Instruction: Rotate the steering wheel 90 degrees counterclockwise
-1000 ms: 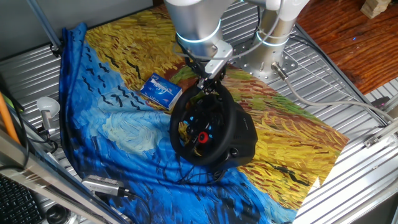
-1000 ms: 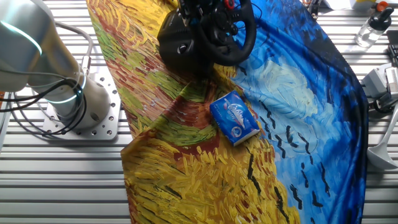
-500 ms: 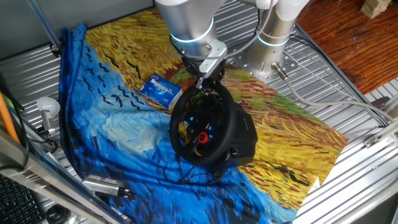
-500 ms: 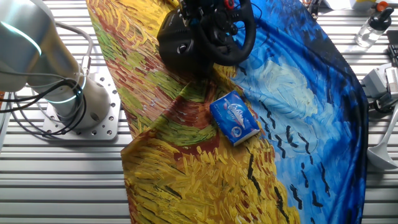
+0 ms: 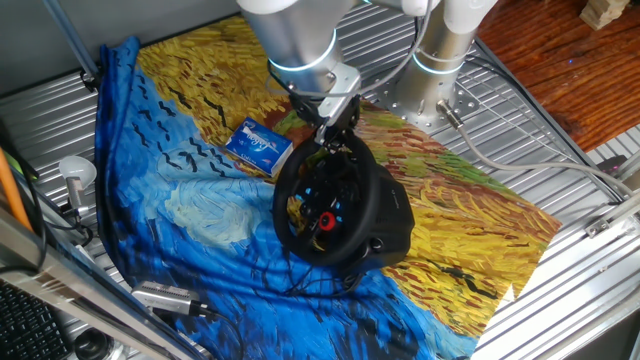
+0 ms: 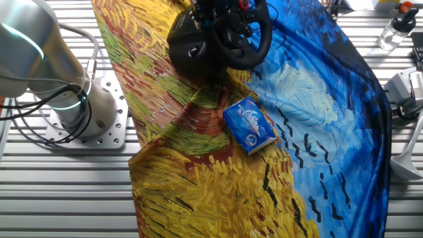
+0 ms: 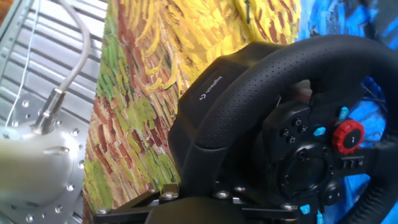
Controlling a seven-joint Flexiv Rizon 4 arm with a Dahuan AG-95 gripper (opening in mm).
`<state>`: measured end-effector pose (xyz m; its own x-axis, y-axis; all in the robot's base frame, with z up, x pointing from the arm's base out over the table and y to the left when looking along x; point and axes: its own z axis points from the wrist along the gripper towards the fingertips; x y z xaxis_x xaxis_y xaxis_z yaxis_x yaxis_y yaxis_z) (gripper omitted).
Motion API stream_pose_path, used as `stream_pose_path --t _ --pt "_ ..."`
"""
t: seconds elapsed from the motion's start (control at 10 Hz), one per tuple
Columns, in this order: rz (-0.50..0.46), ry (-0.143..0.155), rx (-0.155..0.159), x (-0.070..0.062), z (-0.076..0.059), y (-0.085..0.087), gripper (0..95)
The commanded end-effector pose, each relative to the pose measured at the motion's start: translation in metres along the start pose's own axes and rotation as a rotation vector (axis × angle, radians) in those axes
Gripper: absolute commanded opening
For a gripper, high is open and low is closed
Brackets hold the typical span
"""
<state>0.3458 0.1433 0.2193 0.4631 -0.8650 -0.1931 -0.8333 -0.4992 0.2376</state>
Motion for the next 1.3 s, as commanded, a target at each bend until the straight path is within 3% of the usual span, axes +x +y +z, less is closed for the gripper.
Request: stream_pose_path --t 0.1,0.4,1.3 --pt "-0.047 0.003 -0.006 -0.0008 0.0003 -0.001 0.0" --pt "-0.109 -0.003 -0.003 0.0023 0.0015 -0.006 0.0" --pt "-0.128 0.006 -0.004 0.0076 0.0032 -0.0087 0.0"
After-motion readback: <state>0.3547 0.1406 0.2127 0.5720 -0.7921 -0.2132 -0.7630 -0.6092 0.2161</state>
